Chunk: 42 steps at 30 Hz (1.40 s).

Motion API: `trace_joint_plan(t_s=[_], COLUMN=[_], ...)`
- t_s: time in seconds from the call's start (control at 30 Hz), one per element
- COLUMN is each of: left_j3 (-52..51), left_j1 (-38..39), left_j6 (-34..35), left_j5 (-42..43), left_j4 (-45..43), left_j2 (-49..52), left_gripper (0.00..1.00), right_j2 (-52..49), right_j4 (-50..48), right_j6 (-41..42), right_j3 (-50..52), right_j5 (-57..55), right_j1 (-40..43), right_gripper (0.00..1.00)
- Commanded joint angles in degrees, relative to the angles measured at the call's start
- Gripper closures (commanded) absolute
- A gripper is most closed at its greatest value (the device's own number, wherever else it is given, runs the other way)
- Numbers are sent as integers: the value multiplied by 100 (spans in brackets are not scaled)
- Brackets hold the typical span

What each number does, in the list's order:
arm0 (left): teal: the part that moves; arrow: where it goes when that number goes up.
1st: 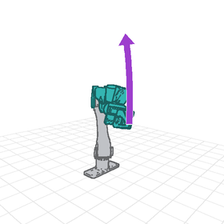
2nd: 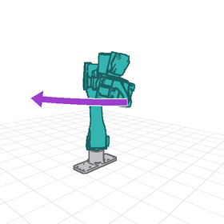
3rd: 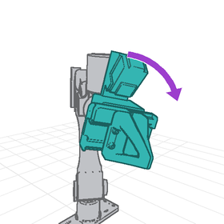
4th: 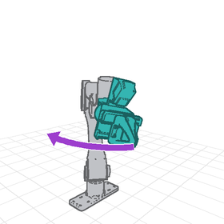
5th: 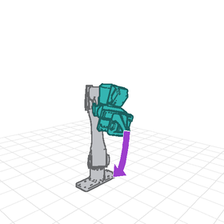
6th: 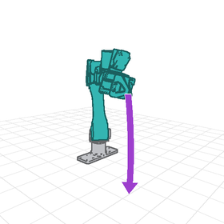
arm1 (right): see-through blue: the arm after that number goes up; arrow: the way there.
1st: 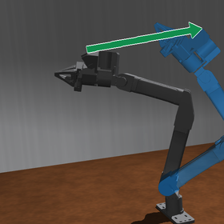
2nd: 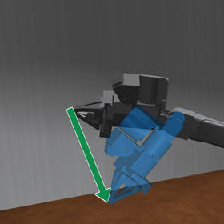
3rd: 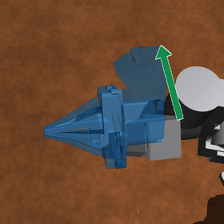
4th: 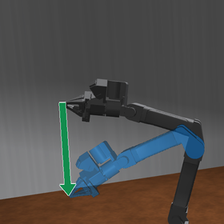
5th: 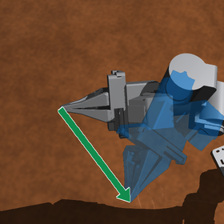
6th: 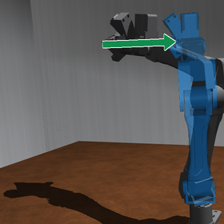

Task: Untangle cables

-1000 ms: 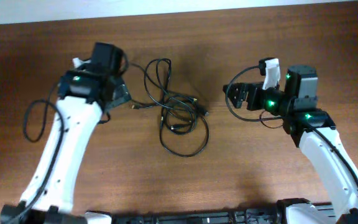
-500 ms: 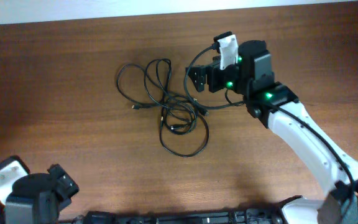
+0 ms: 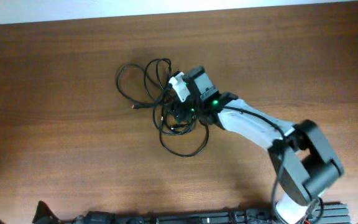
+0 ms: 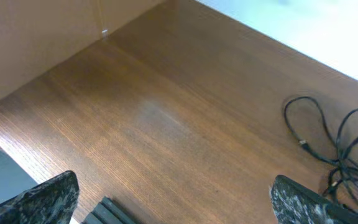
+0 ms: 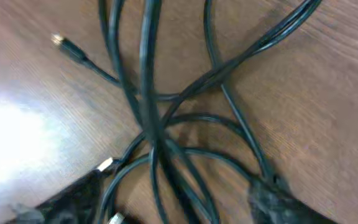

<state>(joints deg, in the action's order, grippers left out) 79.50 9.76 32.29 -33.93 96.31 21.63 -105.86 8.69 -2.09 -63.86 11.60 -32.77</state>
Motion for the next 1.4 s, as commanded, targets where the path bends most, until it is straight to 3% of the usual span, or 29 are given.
trace_joint_plan(t_s=[0.0,0.03,0.07,0.27,0.4,0.5,0.67,0.77,0.87,1.07,1.13,1.27,1.37], left_j3=[2,4,2,2,2,2,-68,-1016,-1917,-1967,-1967,-1967,-1967], left_j1=[-245,-358,-459,-616,-616,-616,-619,-619,-616,-612,-527,304,782], left_j6=[-66,-63,-66,-66,-63,-63,-63,-63,-74,-1128,-1930,-2911,-2957], left_j5=[-81,-81,-81,-81,-72,1178,1655,2699,4013,6481,7473,7700,6787], left_j4=[2,2,2,4,-273,-1071,-1722,-2765,-4050,-5949,-6594,-7746,-8590], left_j2=[-299,-308,-308,-308,-308,-308,-286,-9,1064,4406,5329,6900,7560], left_gripper=[1,1,1,1,1,1,1,1,1,0,1,1,10], right_j2=[-214,-192,-125,761,1200,1458,2074,2159,2162,2159,2157,2149,2149], right_j4=[-387,-496,-483,855,2000,2957,3314,3195,3526,3805,3805,3805,3807], right_j6=[0,157,170,168,448,450,446,446,400,385,387,385,387], right_j3=[-83,-103,-175,-1366,-2330,-2883,-3056,-3123,-3123,-3123,-3123,-3121,-3121], right_j5=[-223,-223,-225,-223,208,638,850,2398,2881,3023,3025,3018,3021], right_j1=[-15,-15,-15,101,1027,1674,1945,1930,1930,1928,1926,1655,1460], right_gripper=[69,88,96,96,96,96,96,96,96,96,96,96,96])
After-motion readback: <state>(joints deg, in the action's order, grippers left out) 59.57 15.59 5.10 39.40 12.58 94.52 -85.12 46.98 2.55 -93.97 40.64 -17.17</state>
